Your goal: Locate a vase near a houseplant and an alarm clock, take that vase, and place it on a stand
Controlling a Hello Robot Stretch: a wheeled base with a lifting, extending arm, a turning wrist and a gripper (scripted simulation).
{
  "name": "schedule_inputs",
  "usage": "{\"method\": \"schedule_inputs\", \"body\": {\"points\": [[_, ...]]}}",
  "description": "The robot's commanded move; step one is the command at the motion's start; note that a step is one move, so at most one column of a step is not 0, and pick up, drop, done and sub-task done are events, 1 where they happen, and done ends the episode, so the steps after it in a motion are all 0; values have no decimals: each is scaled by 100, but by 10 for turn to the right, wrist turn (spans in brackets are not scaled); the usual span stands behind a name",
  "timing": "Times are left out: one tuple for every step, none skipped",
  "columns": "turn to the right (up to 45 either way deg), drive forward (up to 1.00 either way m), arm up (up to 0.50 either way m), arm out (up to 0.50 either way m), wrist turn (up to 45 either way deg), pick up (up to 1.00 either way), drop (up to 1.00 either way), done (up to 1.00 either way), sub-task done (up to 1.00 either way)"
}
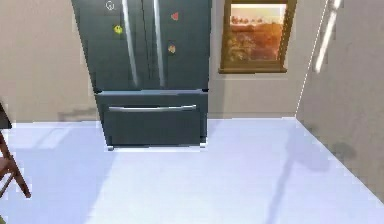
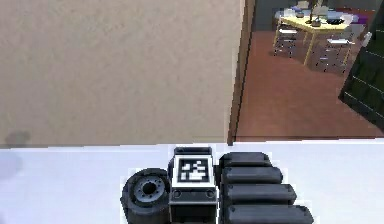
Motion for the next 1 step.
{"method": "schedule_inputs", "body": {"points": [[-360, 0, 0, 0, 0, 0, 0, 0, 0]]}}
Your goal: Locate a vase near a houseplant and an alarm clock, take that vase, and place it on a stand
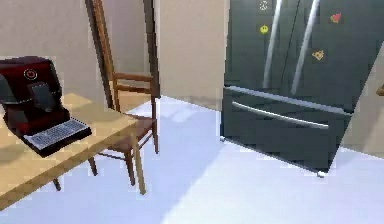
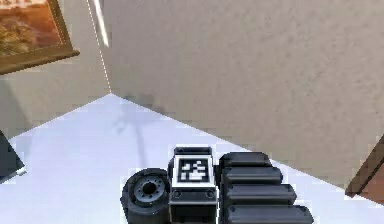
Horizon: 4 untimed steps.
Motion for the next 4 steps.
{"method": "schedule_inputs", "body": {"points": [[0, 100, 0, 0, 0, 0, 0, 0, 0], [0, 20, 0, 0, 0, 0, 0, 0, 0], [90, 0, 0, 0, 0, 0, 0, 0, 0], [0, 80, 0, 0, 0, 0, 0, 0, 0]]}}
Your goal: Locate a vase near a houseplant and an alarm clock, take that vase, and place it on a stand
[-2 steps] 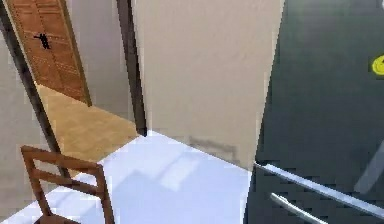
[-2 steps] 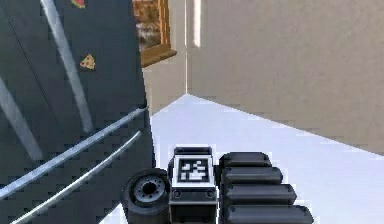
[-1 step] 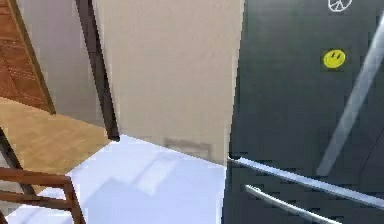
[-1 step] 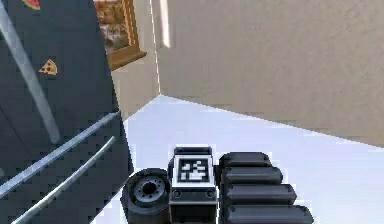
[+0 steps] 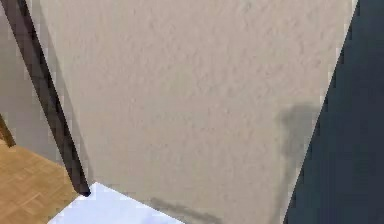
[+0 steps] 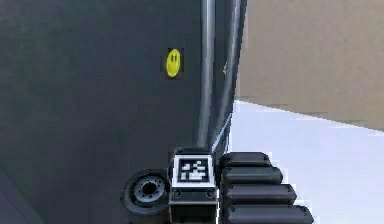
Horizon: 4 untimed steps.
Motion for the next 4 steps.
{"method": "schedule_inputs", "body": {"points": [[-450, 0, 0, 0, 0, 0, 0, 0, 0], [0, 100, 0, 0, 0, 0, 0, 0, 0], [-270, 0, 0, 0, 0, 0, 0, 0, 0], [0, 10, 0, 0, 0, 0, 0, 0, 0]]}}
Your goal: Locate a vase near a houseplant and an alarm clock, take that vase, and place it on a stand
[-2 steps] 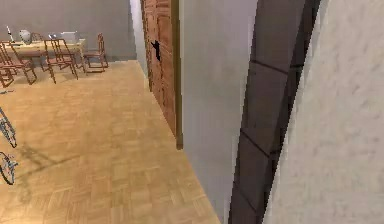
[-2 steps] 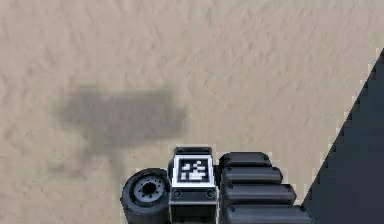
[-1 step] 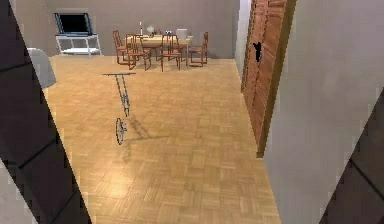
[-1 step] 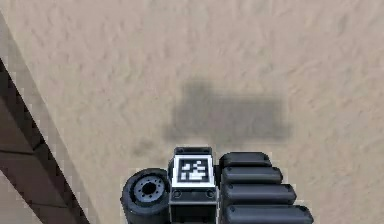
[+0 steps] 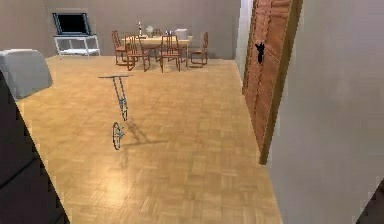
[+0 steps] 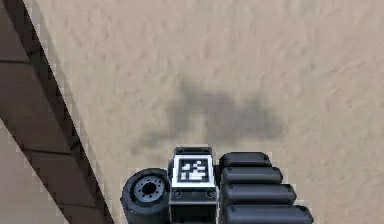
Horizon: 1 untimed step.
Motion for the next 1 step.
{"method": "schedule_inputs", "body": {"points": [[-30, 0, 0, 0, 0, 0, 0, 0, 0]]}}
